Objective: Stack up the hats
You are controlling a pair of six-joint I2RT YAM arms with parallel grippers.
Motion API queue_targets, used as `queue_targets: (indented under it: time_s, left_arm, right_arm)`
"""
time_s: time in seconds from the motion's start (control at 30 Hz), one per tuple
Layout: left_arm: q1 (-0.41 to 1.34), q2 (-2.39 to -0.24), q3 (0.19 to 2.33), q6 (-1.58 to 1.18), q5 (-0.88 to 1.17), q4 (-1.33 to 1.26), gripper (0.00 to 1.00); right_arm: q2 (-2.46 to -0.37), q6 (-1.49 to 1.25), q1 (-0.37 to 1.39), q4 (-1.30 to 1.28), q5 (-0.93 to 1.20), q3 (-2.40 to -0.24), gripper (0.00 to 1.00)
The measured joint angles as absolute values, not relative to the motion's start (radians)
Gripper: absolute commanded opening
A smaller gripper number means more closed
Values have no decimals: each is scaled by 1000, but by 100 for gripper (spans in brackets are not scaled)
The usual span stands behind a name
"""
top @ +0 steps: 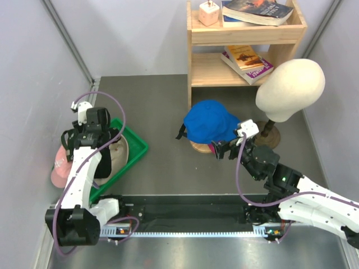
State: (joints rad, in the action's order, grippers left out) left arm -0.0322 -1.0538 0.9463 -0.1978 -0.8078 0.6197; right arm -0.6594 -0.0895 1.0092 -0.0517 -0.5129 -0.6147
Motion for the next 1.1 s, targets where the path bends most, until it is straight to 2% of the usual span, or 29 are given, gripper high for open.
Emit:
queue_targets:
  time_s: [0.03, 0.3, 0.7, 1.1]
  left_arm:
    - [-34, -1063, 947, -200, -799, 619, 0]
    - [-39, -1087, 961, -202, -717, 633, 0]
    - [-44, -955, 1163, -262, -393, 698, 0]
    - [-43, -960, 1331, -274, -265, 730, 0]
  right_arm:
    - [-656, -89, 1009, -52, -513, -615, 100]
    - [-635, -90, 1009, -53, -513, -601, 100]
    - [-649, -89, 1005, -52, -514, -601, 100]
    - [-664, -89, 1005, -52, -514, -602, 100]
